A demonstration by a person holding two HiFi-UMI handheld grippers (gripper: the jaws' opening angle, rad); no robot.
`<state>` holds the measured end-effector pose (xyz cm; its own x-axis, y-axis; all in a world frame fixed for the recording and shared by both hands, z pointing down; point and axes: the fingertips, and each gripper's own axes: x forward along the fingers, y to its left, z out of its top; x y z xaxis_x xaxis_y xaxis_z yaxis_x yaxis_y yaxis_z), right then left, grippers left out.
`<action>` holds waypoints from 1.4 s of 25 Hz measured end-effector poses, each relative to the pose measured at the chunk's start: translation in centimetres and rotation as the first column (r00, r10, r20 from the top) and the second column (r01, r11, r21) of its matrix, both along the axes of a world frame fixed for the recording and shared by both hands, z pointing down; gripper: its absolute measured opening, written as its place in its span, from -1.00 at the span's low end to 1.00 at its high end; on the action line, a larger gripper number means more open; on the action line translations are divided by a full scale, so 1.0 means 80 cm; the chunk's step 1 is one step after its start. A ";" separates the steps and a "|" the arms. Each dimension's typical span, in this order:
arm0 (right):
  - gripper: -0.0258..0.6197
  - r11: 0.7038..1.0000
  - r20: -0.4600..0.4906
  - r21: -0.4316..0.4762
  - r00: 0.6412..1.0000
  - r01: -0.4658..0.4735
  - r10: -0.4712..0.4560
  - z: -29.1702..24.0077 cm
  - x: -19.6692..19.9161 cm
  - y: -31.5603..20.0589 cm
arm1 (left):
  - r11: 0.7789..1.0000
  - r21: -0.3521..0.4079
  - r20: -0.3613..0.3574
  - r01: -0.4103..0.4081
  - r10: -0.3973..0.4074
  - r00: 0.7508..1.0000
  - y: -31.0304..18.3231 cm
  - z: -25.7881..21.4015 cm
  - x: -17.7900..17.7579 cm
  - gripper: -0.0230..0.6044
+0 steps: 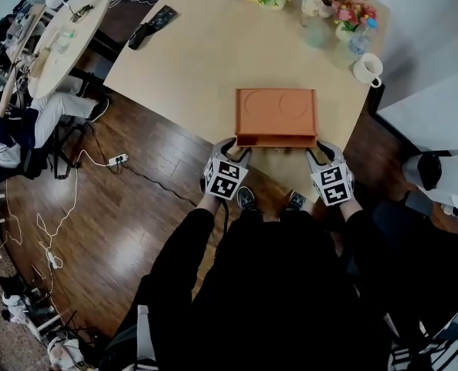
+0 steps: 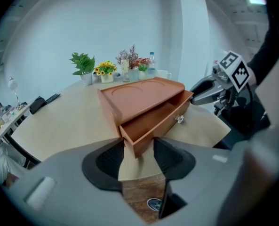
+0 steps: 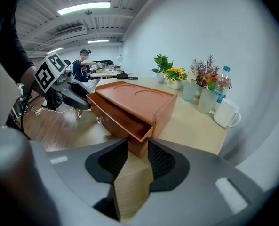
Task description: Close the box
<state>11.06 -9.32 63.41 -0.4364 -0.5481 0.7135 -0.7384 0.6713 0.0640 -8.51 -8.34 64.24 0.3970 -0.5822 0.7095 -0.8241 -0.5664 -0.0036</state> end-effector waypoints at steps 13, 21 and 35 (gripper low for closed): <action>-0.80 0.992 -0.021 -0.087 0.996 -0.092 0.091 0.010 -0.015 0.039 | 0.986 -0.140 -0.218 0.095 -0.124 0.968 0.054 -0.008 0.002 -0.51; -0.88 0.996 -0.064 0.004 0.994 -0.093 0.093 -0.007 -0.041 -0.009 | 0.986 -0.119 -0.187 0.114 -0.135 0.973 0.004 -0.005 0.020 -0.54; -0.92 0.981 0.155 -0.021 0.969 -0.191 0.192 -0.066 -0.029 0.004 | 0.991 -0.015 -0.403 0.133 -0.127 0.906 0.016 -0.112 0.022 -0.54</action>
